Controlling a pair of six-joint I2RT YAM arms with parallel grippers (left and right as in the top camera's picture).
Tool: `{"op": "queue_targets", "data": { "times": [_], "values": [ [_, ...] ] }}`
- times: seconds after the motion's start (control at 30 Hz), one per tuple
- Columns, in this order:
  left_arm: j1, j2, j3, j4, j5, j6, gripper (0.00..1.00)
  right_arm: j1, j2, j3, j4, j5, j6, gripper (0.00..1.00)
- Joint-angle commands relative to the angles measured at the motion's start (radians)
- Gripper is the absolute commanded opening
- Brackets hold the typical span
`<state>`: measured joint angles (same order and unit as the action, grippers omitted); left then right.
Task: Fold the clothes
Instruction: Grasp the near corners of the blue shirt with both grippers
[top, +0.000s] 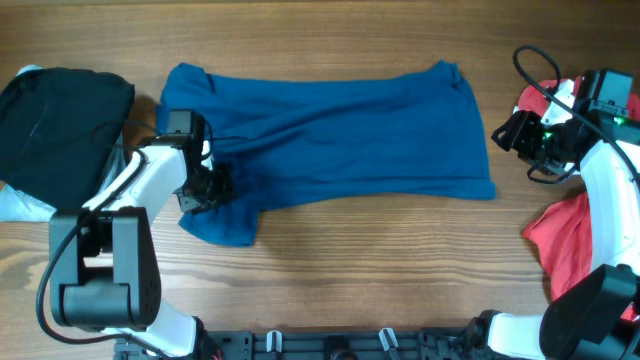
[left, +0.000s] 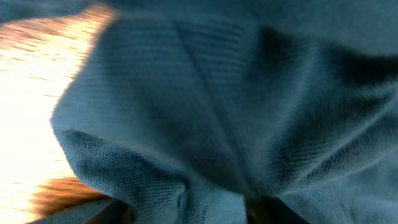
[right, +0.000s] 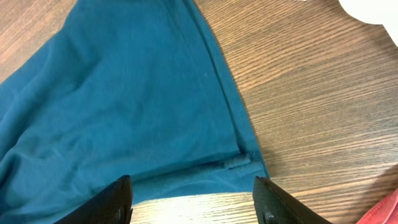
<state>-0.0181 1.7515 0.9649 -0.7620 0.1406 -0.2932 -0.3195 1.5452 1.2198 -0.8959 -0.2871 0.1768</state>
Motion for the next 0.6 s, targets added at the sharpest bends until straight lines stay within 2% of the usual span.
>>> {"op": "queue_targets", "data": {
  "times": [0.0, 0.03, 0.07, 0.17, 0.33, 0.43, 0.57],
  "values": [
    [-0.012, 0.021, -0.013, 0.003, 0.022, 0.006, 0.20, 0.000, 0.006, -0.002, -0.017, 0.010, -0.019, 0.63],
    [-0.012, 0.021, -0.013, 0.002, 0.022, 0.006, 0.08, 0.000, 0.007, -0.002, -0.032, 0.011, -0.019, 0.63],
    [-0.012, 0.021, -0.013, -0.001, 0.022, 0.006, 0.04, 0.000, 0.007, -0.002, -0.046, 0.011, -0.019, 0.63],
    [-0.012, 0.010, -0.012, -0.042, 0.023, 0.005, 0.04, 0.000, 0.007, -0.010, -0.092, 0.056, -0.017, 0.63],
    [-0.011, -0.047, -0.011, -0.160, 0.023, 0.005, 0.04, 0.000, 0.007, -0.114, -0.074, 0.061, -0.008, 0.64],
    [-0.006, -0.061, -0.011, -0.229, -0.021, -0.007, 0.04, 0.000, 0.007, -0.179, -0.038, 0.057, 0.041, 0.63],
    [0.021, -0.061, -0.011, -0.233, -0.033, -0.031, 0.04, 0.001, 0.007, -0.241, 0.019, 0.058, 0.147, 0.64]
  ]
}}
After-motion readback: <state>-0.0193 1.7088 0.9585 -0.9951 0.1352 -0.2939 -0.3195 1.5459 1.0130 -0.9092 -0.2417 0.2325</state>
